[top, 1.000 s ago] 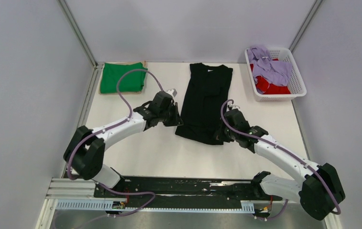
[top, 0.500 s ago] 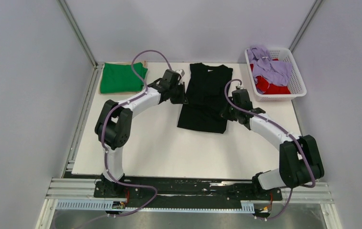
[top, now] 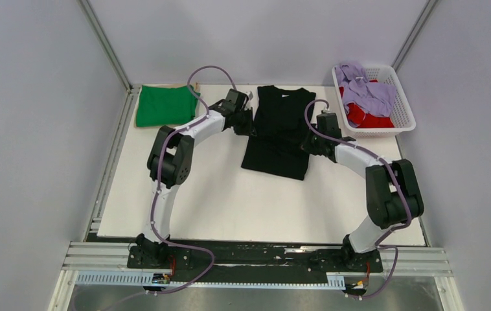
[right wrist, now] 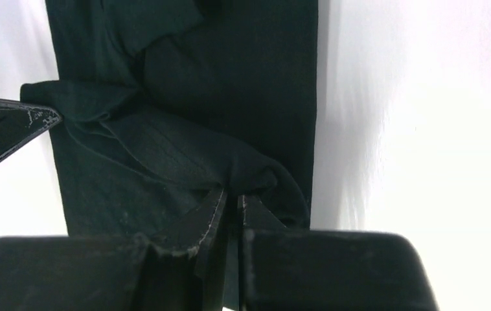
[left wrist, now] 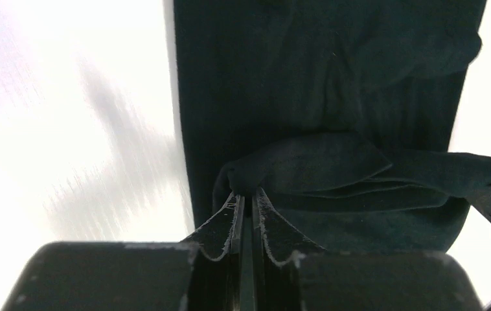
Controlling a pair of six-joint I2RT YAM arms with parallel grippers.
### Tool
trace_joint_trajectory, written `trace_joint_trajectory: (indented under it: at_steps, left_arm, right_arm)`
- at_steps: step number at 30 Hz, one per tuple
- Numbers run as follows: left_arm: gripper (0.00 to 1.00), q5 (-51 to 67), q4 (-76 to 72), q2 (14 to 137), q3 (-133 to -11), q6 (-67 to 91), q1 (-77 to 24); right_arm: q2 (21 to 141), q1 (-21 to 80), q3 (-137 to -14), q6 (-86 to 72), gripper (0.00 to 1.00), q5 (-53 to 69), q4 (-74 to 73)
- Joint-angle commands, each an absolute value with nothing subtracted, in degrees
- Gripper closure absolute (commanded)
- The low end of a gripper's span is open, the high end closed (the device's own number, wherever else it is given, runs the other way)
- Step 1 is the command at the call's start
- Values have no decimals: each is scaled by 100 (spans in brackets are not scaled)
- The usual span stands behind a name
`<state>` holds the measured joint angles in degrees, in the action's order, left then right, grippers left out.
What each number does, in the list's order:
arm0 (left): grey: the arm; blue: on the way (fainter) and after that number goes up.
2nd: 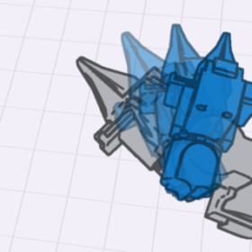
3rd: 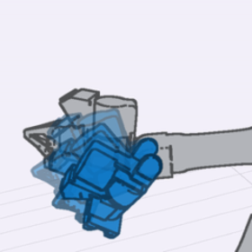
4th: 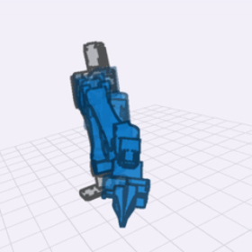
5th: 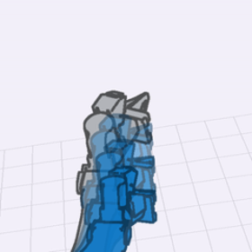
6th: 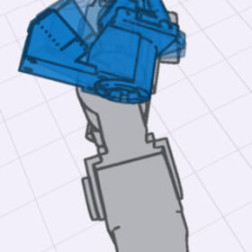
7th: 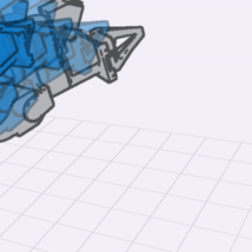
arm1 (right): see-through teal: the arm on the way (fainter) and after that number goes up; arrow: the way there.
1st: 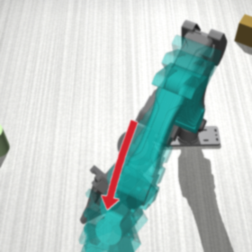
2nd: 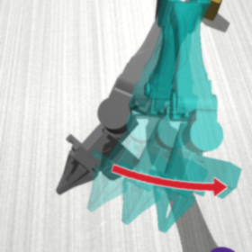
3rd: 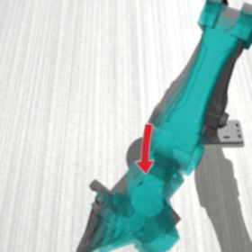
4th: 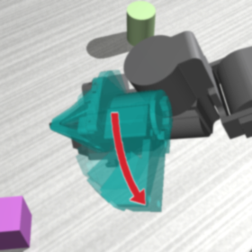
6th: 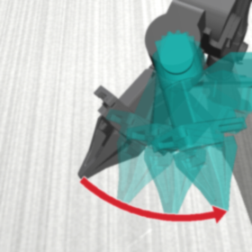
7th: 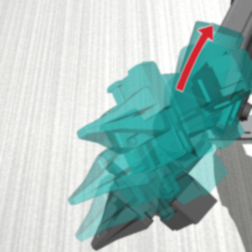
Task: Fold and stack the t-shirts
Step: Fold the folded rectangular tshirt in 1/3 of the way, then grab one side of the 2/3 rectangular tshirt with both arms
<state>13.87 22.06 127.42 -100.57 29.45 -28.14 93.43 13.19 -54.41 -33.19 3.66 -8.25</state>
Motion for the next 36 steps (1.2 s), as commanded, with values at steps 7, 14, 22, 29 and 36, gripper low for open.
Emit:
trace_joint_trajectory:
  at_steps: [7, 14, 22, 29, 36]
  left_arm:
    - [1, 1612, 2202, 12968, -11122, 2853, -2654]
    - [0, 1581, 2089, 12093, -9999, 2968, -2650]
    - [0, 1766, 1223, 10682, -7502, 3591, -2654]
    - [9, 1674, 1017, 10533, -6724, 3927, -2654]
    - [30, 1931, 1112, 10942, -6661, 4081, -2672]
  right_arm:
    - [9795, 1068, -6134, -3146, 31, 683, -134]
    - [9087, 1069, -5355, -3159, 6, 877, -180]
    - [8039, 1108, -4163, -3555, 1, 1097, -451]
    - [8130, 1120, -3722, -4233, 19, 1123, -299]
    - [8409, 1227, -3612, -4586, 30, 920, -297]
